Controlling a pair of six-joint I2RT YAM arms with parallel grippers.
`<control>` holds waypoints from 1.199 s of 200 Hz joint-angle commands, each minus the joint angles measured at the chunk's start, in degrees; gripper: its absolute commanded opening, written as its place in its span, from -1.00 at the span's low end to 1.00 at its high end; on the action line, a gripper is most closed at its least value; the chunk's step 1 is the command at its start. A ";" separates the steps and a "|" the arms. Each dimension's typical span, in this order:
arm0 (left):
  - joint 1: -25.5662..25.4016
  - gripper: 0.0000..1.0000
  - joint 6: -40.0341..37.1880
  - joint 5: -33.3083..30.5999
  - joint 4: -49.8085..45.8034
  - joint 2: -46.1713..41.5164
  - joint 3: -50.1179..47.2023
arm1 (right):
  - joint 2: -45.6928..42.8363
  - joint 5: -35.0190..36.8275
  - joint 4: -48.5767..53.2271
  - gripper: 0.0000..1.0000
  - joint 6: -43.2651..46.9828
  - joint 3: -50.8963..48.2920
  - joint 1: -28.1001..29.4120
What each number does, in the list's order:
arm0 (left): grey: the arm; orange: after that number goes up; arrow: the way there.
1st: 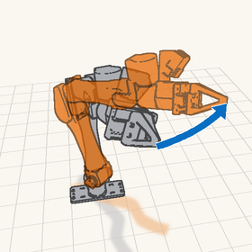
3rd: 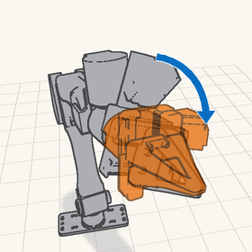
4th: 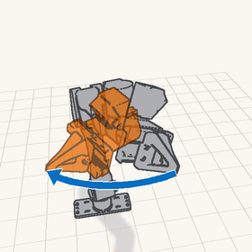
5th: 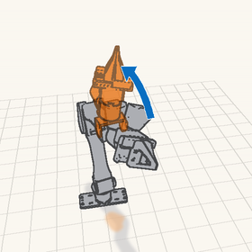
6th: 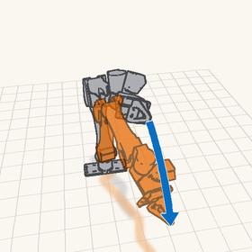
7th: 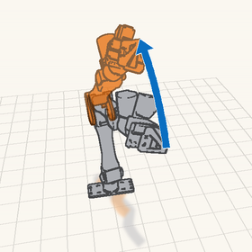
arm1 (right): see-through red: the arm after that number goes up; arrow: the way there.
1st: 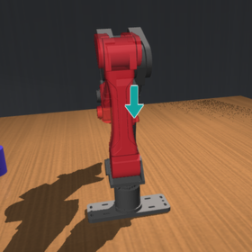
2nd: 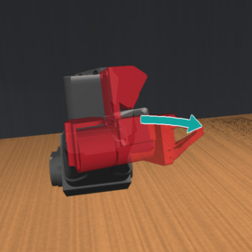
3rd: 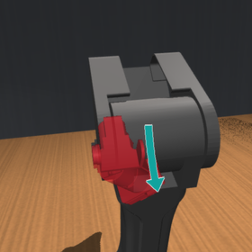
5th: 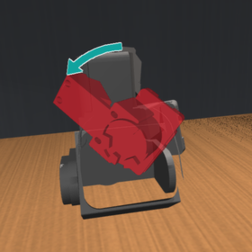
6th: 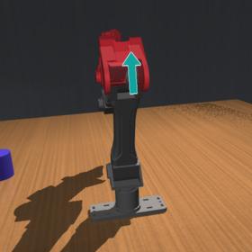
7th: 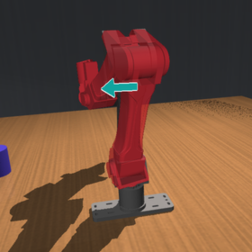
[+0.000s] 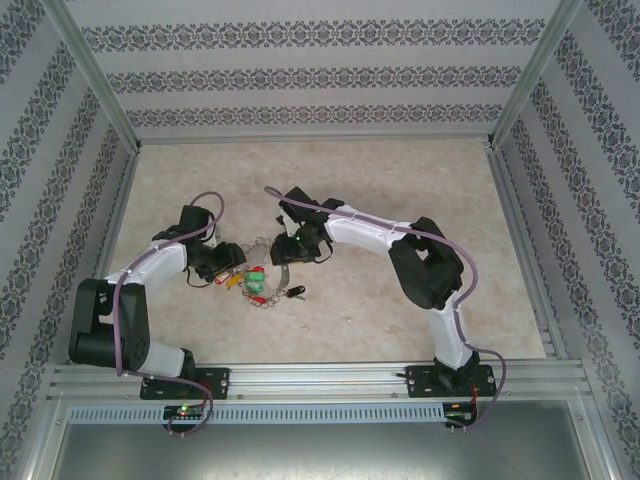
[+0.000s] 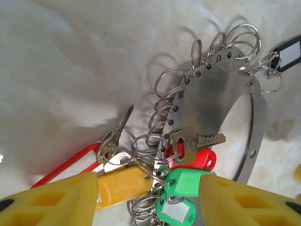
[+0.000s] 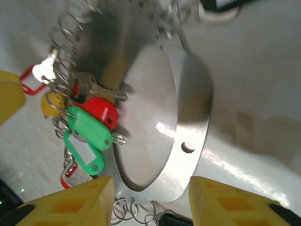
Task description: Put the keys on the keyring
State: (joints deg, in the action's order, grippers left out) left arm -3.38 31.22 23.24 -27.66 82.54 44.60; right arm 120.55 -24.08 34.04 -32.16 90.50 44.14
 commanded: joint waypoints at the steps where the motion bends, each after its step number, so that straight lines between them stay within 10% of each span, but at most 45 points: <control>1: -0.82 0.18 1.21 0.97 0.17 1.13 1.87 | 1.00 -4.49 4.28 -0.08 -4.14 1.65 -1.18; 83: -3.72 -0.06 2.38 -4.78 3.23 12.53 2.61 | 4.01 -6.58 1.92 -0.08 -5.82 -0.21 -2.98; 113: -5.09 -0.11 3.70 -3.09 3.75 13.93 2.78 | 5.72 7.25 11.80 -0.07 -1.61 5.09 -1.69; 152: -4.91 -0.02 7.79 -1.80 3.29 8.69 0.99 | 7.25 20.78 21.72 -0.02 -2.15 11.37 2.21; 240: 8.12 0.16 15.39 8.05 -0.20 -8.30 -1.83 | 20.63 23.47 31.81 0.00 -4.15 32.31 5.58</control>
State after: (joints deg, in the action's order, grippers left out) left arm 1.26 44.69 28.12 -23.81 77.17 41.41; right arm 137.71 -5.45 58.50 -36.10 117.64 48.66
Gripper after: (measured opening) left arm 0.570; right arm 0.505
